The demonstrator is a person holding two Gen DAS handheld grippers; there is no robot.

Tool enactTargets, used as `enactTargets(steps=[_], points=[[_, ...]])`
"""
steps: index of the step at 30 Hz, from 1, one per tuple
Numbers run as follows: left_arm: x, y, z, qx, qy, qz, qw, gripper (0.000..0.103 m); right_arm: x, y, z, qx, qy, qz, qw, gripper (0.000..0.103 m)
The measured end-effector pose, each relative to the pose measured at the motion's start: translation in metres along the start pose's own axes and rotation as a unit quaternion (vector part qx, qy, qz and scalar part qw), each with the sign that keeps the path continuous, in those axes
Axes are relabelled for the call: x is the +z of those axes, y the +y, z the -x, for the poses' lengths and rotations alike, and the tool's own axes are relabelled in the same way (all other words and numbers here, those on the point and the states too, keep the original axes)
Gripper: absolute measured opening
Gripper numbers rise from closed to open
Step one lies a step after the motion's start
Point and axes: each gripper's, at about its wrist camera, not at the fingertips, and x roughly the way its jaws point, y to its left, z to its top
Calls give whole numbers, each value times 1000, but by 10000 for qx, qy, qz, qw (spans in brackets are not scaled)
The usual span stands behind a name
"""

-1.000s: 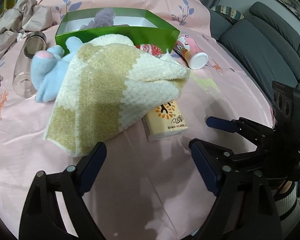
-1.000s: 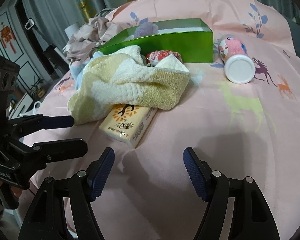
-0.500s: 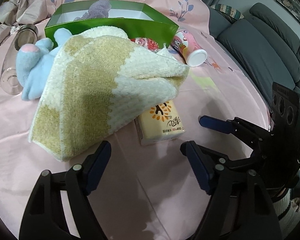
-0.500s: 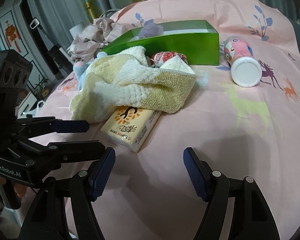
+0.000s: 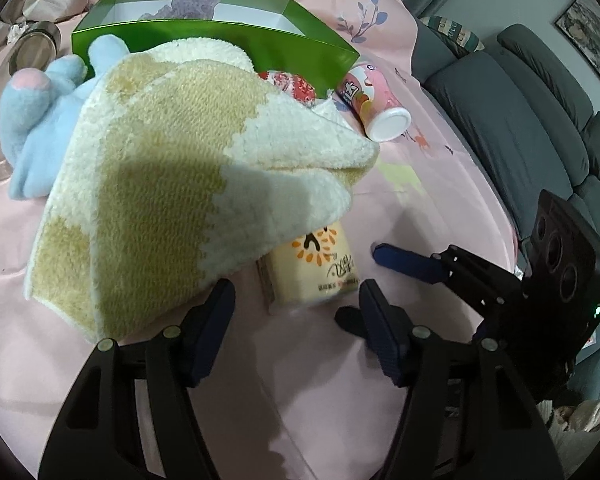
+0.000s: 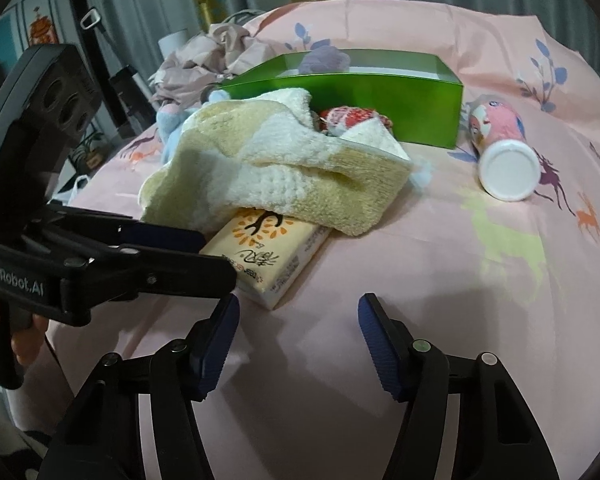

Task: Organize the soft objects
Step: 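Close both grippers on the cream tissue pack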

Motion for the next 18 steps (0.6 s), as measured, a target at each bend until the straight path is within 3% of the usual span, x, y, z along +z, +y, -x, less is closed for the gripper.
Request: enactTargets(steps=[5,12,18], points=[[2,2,-3,41,54,8,10000,55,8,5,-10,88,1,187,9998,64],[6,4,-4,-9,80,-69,9999,49,14,13,-20,386,-25,369,9986,51],[4,1,0,48,42,-212,9998,49,12,16,-18,383,-68,409,9984,44]])
